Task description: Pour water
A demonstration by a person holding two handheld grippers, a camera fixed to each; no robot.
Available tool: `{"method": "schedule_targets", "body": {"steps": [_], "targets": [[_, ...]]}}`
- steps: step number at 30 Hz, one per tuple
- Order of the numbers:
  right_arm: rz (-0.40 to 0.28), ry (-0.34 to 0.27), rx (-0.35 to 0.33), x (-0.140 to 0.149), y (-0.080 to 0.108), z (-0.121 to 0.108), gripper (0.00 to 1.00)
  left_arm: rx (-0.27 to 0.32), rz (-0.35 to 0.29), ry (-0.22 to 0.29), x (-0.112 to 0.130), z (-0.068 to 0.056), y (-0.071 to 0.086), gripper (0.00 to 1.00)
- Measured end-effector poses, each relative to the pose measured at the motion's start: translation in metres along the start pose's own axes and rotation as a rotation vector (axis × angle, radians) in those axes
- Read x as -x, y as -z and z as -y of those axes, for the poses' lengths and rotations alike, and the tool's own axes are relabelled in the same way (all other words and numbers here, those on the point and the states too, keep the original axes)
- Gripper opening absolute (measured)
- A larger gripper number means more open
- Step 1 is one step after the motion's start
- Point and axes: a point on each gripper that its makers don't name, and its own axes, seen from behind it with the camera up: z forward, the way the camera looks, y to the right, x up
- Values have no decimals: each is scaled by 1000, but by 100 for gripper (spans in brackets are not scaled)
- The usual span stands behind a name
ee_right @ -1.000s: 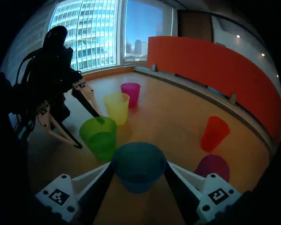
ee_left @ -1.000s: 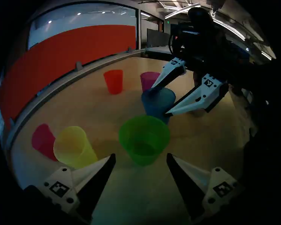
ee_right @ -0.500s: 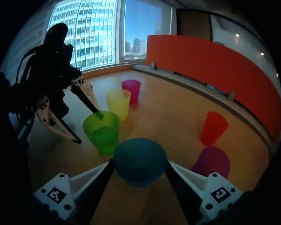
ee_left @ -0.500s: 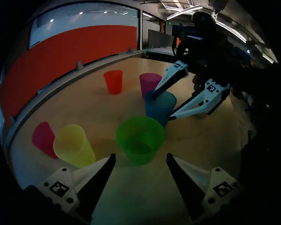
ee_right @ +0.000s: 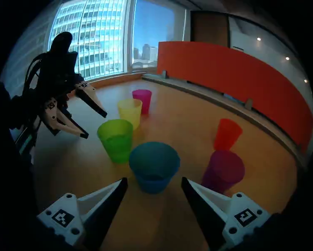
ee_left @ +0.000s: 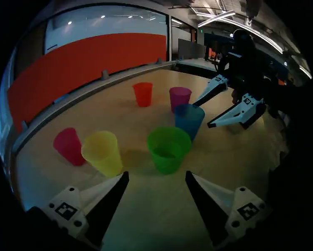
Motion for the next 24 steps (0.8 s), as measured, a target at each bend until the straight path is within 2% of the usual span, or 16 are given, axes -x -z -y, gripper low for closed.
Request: {"method": "schedule_targets", "body": {"steps": [5,12,18,24], "targets": [[-14,-10,27,3,15,-1,100,-54,-28,27,1,10,14,100],[-48,-29,85,6,33,-8,100,-148,-100,87,-6,29,33,100],[-94,-66,131,0,46,-16,100,-225,-162,117,-13,42,43,100],[-133,-99,192,-5,58,-29,100,-308,-188,146,-11,58,51,100]]}}
